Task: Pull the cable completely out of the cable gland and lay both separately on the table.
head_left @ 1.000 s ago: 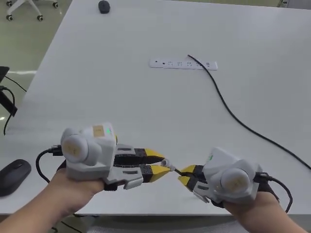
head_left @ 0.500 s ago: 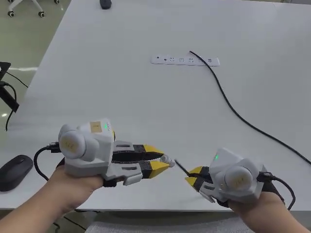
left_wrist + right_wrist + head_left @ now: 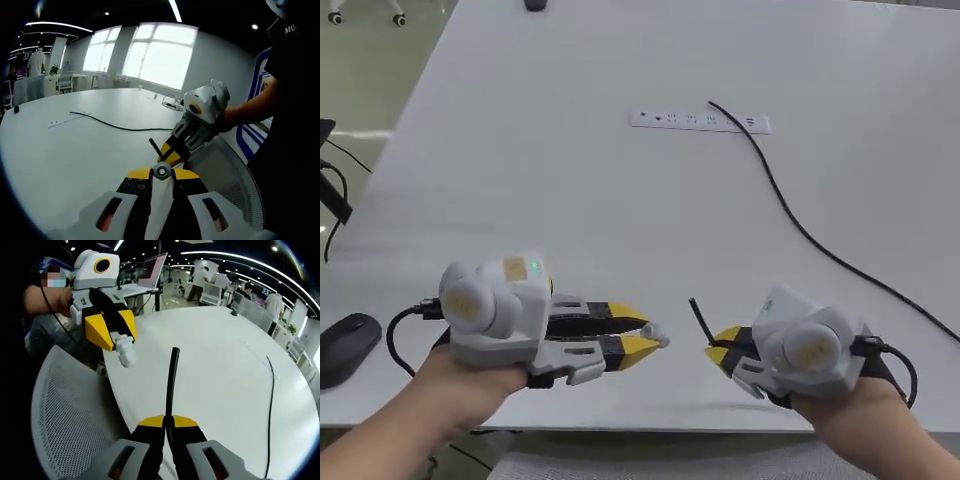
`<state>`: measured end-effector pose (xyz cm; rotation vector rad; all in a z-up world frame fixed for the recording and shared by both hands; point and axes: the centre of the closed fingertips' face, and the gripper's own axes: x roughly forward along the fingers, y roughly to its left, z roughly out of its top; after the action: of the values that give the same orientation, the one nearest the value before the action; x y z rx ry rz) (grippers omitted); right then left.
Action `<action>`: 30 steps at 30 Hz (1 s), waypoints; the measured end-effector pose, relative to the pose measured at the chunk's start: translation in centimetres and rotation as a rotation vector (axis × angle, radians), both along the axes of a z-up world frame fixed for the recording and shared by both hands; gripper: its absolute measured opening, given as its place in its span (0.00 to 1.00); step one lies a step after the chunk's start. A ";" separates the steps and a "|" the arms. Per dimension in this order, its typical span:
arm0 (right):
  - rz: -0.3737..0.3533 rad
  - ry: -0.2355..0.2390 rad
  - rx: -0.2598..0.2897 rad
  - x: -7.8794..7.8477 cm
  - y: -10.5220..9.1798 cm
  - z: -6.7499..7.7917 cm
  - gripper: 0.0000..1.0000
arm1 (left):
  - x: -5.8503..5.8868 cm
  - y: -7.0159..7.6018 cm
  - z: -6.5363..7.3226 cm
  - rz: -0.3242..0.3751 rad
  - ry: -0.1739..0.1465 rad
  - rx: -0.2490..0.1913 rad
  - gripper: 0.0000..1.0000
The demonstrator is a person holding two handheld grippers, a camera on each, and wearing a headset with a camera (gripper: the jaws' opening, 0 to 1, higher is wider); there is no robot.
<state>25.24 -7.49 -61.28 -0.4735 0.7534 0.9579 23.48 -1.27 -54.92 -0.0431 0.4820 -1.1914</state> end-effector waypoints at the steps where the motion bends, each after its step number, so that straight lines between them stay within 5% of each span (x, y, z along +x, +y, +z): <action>1: -0.003 0.001 -0.003 0.2 -0.1 0.1 0.00 | 0.1 0.2 -0.3 0.004 0.000 -0.002 0.15; 15: -0.029 0.021 0.010 4.4 0.9 2.5 0.00 | 1.5 2.6 -3.3 0.111 0.009 -0.064 0.15; 19: 0.000 0.008 -0.002 6.0 2.1 3.2 0.00 | 2.1 3.7 -4.3 0.155 0.034 -0.085 0.15; 30: -0.020 0.012 0.078 10.6 6.1 4.5 0.00 | 3.6 6.4 -6.1 0.242 0.047 -0.106 0.15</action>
<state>35.85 -1.42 -56.77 -0.3917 0.7279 0.9690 27.04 5.14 -61.05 -0.2151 0.4417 -0.9787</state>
